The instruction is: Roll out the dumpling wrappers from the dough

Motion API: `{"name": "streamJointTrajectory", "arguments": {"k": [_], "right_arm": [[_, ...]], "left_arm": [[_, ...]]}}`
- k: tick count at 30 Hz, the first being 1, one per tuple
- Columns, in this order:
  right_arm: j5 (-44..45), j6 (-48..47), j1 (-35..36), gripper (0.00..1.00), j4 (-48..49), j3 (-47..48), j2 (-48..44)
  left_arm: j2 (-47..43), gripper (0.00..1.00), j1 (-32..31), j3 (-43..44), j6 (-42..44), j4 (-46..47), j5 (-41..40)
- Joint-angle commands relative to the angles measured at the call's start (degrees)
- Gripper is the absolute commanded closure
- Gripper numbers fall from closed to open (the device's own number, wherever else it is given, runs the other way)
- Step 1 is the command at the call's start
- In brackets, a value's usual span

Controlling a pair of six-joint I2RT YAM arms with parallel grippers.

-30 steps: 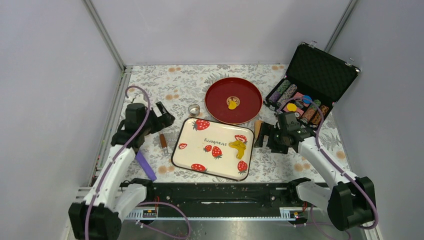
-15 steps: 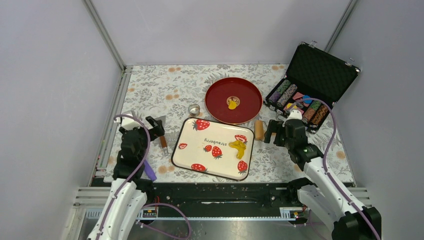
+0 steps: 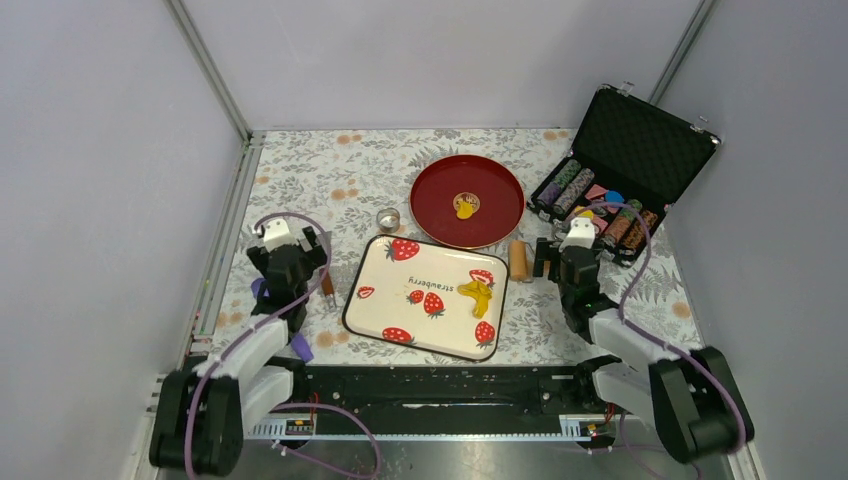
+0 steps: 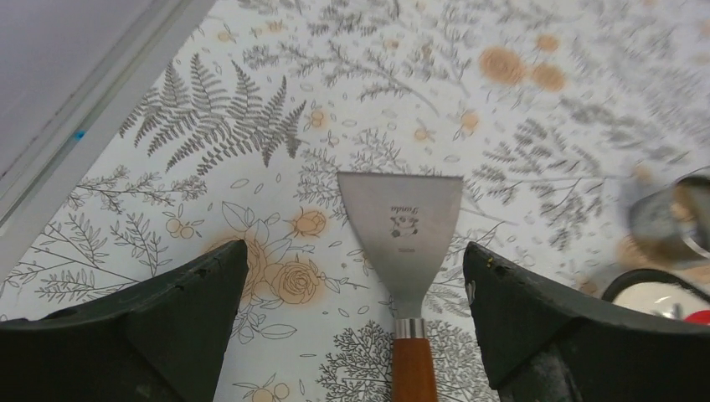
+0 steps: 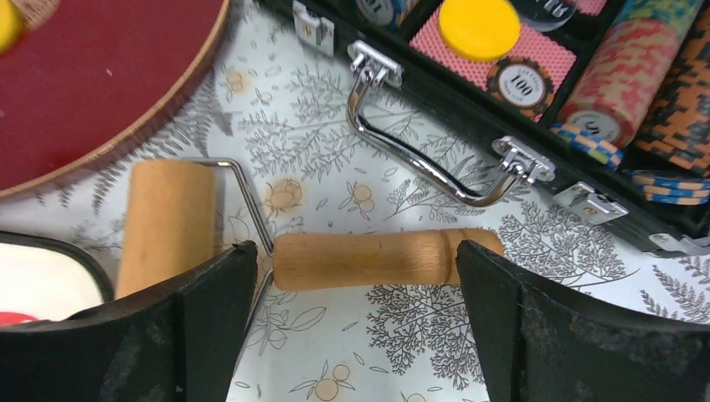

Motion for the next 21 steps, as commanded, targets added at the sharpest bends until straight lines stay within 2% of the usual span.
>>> {"name": "streamJointTrajectory", "arguments": {"k": [1, 2, 4, 6, 9, 10, 12, 13, 15, 16, 17, 18, 19, 21], "right_arm": [[1.65, -3.14, -0.12, 0.04, 16.62, 1.13, 6.67], [1.97, -3.16, -0.35, 0.04, 17.24, 2.37, 8.55], [2.33, -2.98, -0.95, 0.04, 10.7, 6.53, 10.83], [-0.25, -3.13, -2.03, 0.04, 9.4, 8.1, 12.32], [-4.71, -2.16, -5.13, 0.05, 9.03, 7.64, 11.14], [-5.61, -2.87, -6.1, 0.05, 11.22, 6.16, 10.35], [-6.47, -6.74, -6.98, 0.05, 20.96, 1.28, 9.47], [-6.77, -7.34, -7.52, 0.06, 29.08, -1.79, 11.25], [-4.9, -5.19, -8.96, 0.08, 42.58, -5.04, 19.7], [-3.81, -5.24, -9.1, 0.05, 49.43, -6.19, 21.86], [-3.4, -4.62, -9.25, 0.04, 42.78, -5.61, 19.53], [-2.62, -3.96, -9.39, 0.04, 35.54, -3.36, 17.23], [-2.41, -3.85, -9.45, 0.05, 34.64, -1.52, 18.06], [-2.09, -4.16, -9.46, 0.01, 33.93, -0.41, 19.51]], "left_arm": [[7.97, 0.01, 0.24, -0.71, 6.11, 19.38, 0.47], [9.36, 0.01, 0.24, -3.41, 6.8, 27.92, 0.32], [10.74, 0.01, 0.4, -4.95, 8.12, 33.94, 1.27], [13.38, 0.01, 0.46, -5.48, 10.76, 38.68, 2.89], [25.7, 0.01, 1.04, -9.09, 12.82, 59.26, 5.61], [26.69, 0.01, 1.45, -8.74, 12.51, 59.03, 6.02], [22.91, 0.01, 2.11, -4.35, 10.59, 45.15, 6.44], [23.95, 0.01, 2.26, -1.93, 11.29, 42.31, 7.41], [24.64, 0.01, 2.67, -1.27, 11.5, 41.08, 9.92], [24.51, 0.01, 2.7, -2.13, 11.8, 42.41, 10.57], [25.08, 0.01, 2.63, -2.71, 12.72, 45.23, 11.58], [24.76, 0.01, 2.55, -2.12, 12.89, 43.22, 12.58], [24.63, 0.01, 2.57, -0.78, 13.07, 40.28, 13.25], [24.97, 0.01, 2.73, -0.98, 13.31, 41.35, 13.37]]}}
